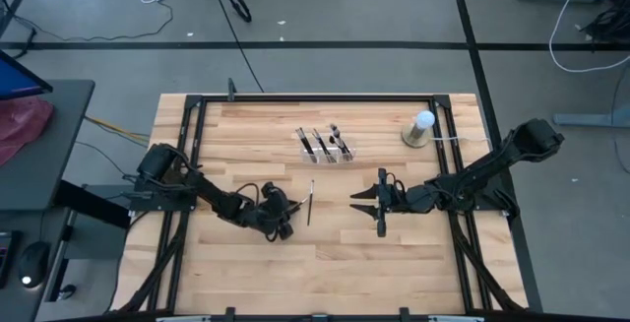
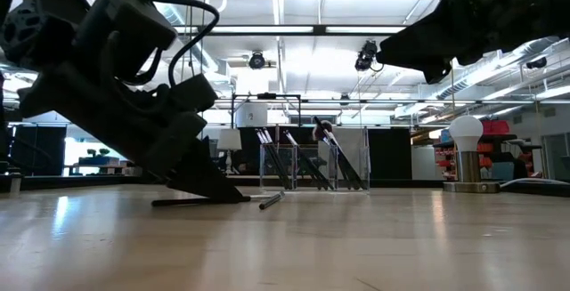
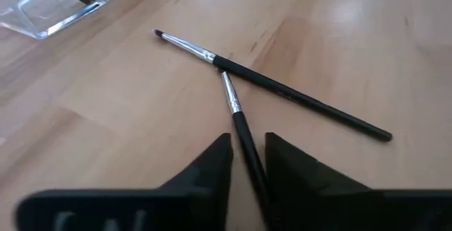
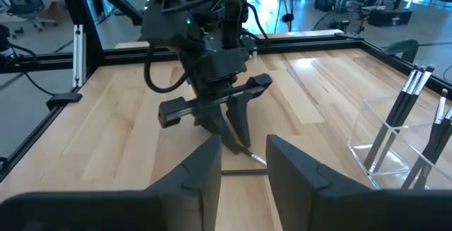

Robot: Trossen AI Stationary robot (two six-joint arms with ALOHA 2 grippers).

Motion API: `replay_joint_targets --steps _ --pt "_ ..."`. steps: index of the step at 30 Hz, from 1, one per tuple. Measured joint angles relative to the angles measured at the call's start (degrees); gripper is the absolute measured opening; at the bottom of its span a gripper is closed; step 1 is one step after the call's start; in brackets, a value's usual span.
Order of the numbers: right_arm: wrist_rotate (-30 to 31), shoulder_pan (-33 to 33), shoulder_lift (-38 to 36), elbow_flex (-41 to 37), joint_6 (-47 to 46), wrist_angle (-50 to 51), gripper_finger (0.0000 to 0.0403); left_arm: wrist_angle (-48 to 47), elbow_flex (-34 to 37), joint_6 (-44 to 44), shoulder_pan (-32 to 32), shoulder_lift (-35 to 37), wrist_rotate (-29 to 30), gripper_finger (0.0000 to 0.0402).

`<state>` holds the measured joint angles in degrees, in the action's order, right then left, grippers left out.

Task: Put items in baskets/containers
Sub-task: Put the black liner brush into the transparent organizer

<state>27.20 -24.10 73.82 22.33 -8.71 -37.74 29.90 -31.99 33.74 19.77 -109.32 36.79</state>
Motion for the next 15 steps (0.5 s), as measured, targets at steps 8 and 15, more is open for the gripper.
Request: replay_joint_targets --steps 8,15 --pt "0.0 0.0 0.0 0.0 0.0 0.0 0.0113 -1.0 0.0 0.0 0.0 0.0 0.8 0.0016" --pt "0.0 0.0 0.0 0.0 0.0 0.0 0.0113 -1.9 0.0 -0.1 0.0 0.9 2.8 0.0025"
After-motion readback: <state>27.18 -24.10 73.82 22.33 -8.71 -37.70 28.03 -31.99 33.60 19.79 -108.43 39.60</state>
